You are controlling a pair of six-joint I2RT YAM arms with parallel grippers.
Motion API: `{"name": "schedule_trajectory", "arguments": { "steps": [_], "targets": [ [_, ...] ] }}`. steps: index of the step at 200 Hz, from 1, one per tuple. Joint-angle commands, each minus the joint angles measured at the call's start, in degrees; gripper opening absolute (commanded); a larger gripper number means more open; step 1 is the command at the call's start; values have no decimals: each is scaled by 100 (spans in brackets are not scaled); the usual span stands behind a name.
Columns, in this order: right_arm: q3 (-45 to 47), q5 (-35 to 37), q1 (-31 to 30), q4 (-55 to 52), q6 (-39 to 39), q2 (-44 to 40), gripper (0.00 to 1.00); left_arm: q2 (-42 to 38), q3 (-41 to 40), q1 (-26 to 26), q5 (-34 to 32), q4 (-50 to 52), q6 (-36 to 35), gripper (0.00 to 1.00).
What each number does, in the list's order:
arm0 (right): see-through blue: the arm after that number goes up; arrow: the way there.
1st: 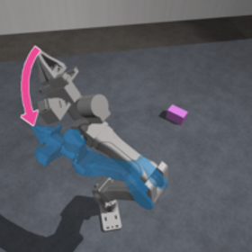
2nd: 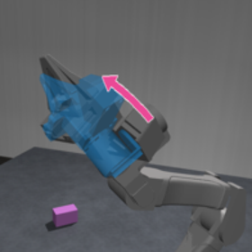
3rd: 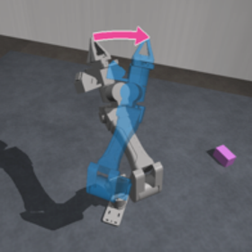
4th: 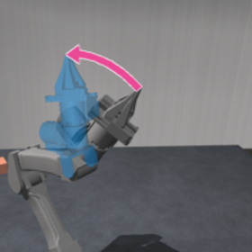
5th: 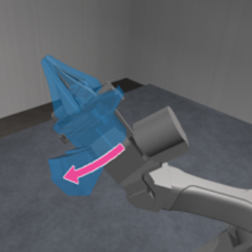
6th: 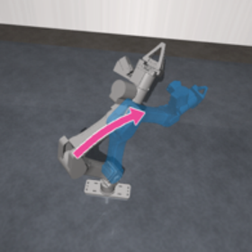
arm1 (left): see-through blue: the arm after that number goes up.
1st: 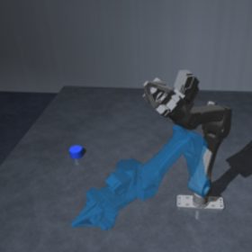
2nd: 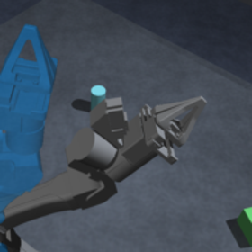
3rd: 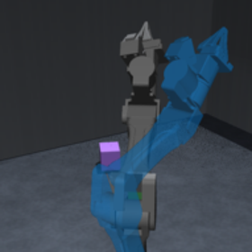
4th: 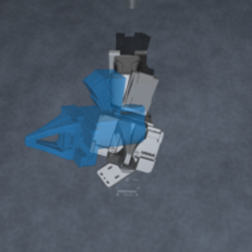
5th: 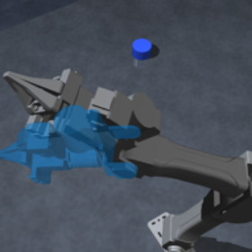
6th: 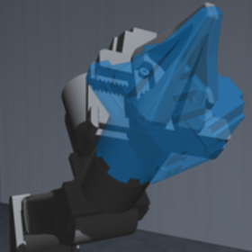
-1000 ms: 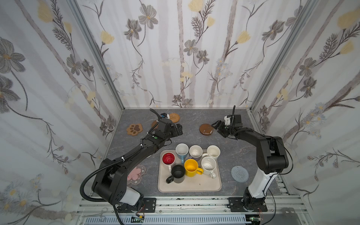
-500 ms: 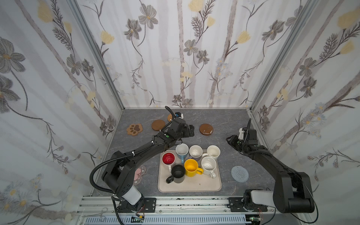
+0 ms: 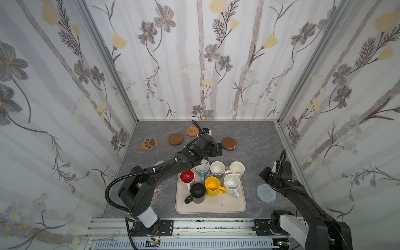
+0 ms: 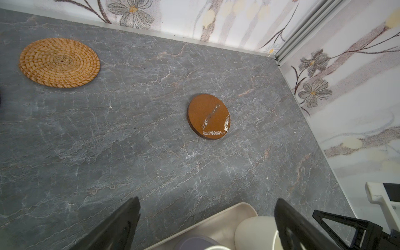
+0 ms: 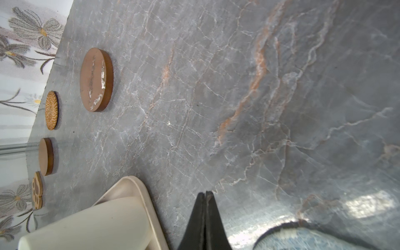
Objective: Place cups on coasters
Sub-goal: Move the coaster to the middle-right of the table.
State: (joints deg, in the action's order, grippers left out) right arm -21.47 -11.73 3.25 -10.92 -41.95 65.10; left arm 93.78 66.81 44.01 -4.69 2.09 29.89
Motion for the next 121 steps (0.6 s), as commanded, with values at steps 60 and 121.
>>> {"name": "schedule_trajectory", "arguments": {
  "steps": [60, 121],
  "targets": [
    [618, 1155, 25, -1373, -819, -1473, 0, -70, -283, 37, -66, -272, 272, 100],
    [456, 997, 27, -1718, -716, -1249, 0, -70, -326, 38, -83, -301, 282, 100]
  ]
}}
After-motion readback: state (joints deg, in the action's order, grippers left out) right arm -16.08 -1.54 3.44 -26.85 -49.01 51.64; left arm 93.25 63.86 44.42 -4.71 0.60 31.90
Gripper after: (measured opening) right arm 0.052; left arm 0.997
